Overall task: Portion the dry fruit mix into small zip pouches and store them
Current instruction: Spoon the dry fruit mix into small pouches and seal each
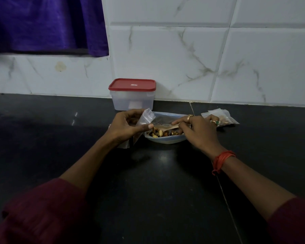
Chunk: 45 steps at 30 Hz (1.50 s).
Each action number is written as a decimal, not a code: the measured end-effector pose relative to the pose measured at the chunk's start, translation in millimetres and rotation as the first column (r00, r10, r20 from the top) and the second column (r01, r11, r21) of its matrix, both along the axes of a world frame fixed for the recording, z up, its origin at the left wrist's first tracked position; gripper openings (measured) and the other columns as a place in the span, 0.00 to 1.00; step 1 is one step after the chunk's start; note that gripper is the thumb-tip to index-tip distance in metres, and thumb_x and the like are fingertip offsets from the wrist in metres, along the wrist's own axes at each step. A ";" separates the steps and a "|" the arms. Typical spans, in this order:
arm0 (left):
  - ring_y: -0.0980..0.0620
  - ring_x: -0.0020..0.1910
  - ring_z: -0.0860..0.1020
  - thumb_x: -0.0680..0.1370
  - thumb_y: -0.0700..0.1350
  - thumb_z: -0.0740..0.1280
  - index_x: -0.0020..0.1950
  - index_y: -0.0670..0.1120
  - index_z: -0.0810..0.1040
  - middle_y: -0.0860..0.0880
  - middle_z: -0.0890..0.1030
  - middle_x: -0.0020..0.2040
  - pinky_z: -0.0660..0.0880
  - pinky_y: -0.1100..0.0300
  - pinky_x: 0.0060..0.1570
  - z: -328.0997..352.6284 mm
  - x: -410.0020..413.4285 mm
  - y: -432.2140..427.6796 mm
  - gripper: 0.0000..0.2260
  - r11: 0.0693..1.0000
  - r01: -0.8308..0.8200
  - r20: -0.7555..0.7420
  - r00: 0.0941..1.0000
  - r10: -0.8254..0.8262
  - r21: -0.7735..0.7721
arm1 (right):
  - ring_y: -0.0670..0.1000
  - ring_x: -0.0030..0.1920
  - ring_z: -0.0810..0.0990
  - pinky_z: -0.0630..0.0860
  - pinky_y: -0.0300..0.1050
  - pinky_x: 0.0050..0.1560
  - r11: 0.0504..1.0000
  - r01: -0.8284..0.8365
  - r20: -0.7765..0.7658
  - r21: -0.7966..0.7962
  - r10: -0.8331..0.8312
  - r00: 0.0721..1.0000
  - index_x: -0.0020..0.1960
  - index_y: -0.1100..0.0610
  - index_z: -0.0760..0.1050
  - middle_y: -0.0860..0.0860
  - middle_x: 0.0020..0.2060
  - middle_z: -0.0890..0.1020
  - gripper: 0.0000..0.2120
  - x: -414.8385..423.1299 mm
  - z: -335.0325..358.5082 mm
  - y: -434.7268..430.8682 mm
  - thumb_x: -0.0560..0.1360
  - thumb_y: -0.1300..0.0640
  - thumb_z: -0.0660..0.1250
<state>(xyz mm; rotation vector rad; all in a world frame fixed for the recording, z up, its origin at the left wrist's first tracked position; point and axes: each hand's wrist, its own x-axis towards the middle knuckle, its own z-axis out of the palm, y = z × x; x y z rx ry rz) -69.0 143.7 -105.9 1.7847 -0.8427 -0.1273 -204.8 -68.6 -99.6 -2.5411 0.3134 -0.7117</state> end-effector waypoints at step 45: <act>0.63 0.54 0.81 0.69 0.47 0.79 0.67 0.47 0.79 0.56 0.83 0.56 0.80 0.65 0.52 3.8 -10.8 -1.2 0.27 0.998 -0.053 0.112 0.992 0.056 -0.023 | 0.40 0.45 0.79 0.63 0.55 0.57 0.987 -0.122 0.317 -0.106 0.150 0.937 0.58 0.36 0.80 0.41 0.40 0.84 0.12 -7.8 8.8 16.9 0.77 0.46 0.65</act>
